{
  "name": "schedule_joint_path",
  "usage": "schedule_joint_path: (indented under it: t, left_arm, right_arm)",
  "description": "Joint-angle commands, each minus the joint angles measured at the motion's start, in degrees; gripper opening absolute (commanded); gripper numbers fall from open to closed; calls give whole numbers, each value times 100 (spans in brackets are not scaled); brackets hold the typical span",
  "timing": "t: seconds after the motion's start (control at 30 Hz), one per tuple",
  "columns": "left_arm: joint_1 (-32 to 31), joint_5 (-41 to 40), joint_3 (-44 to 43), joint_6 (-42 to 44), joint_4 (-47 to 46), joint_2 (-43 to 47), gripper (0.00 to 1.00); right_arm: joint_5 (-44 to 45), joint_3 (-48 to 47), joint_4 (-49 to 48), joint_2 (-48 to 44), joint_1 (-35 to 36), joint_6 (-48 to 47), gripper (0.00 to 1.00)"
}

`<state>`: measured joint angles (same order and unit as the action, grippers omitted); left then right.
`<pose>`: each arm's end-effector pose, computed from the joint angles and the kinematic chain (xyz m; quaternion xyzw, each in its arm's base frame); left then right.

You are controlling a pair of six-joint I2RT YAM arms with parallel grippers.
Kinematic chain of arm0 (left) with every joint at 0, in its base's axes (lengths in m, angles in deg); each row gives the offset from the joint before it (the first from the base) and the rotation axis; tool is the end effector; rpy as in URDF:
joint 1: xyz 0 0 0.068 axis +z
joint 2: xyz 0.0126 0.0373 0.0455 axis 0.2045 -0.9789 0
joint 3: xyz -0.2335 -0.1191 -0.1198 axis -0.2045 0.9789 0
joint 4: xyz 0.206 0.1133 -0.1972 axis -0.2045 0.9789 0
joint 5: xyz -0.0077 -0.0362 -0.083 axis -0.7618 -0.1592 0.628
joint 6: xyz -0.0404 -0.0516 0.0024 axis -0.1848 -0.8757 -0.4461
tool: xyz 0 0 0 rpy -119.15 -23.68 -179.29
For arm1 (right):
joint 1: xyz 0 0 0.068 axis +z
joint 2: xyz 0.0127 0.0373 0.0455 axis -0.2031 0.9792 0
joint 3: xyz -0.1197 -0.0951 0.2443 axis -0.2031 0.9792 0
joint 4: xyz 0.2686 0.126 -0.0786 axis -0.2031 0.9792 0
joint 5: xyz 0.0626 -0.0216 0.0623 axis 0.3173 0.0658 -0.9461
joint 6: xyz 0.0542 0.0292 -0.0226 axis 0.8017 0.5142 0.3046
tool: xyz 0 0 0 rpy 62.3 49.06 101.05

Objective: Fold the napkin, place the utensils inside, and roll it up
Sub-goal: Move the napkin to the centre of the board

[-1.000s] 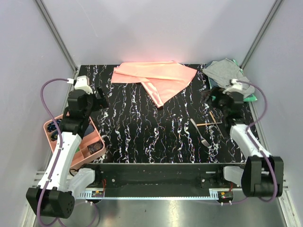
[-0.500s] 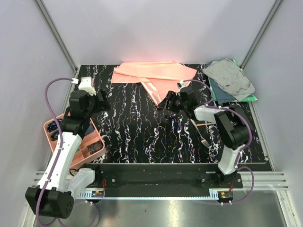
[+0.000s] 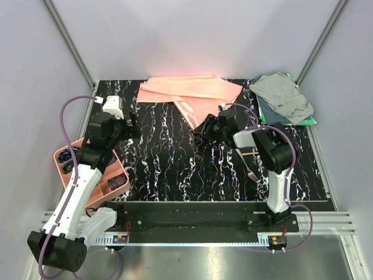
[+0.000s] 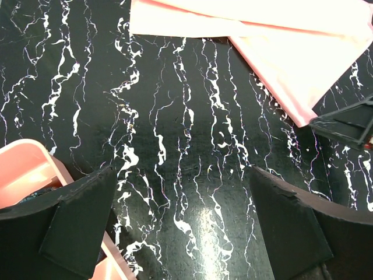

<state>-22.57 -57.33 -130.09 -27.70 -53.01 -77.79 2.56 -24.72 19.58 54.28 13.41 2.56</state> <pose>0.2538 -0.0461 0.3424 -0.0040 0.8366 -0.0812 0.5417 0.4075 0.2083 0.0942 0.0868 0.8560 0.3950 0.3220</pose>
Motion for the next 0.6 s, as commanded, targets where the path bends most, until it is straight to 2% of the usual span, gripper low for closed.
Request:
schedule_joint_path:
  t: [0.0, 0.23, 0.5, 0.57]
  left_arm:
    - [-66, -200, 7, 154, -171, 129, 99]
    - [-127, -209, 15, 154, -171, 138, 99]
    - [-154, -112, -2, 180, -154, 156, 99]
    - [-163, -95, 7, 189, -162, 199, 99]
  right_arm:
    - [224, -192, -428, 259, 1, 230, 56]
    - [409, -280, -454, 453, 1, 344, 52]
    - [822, -96, -533, 523, 1, 327, 44]
    - [866, -87, -560, 532, -8, 327, 32]
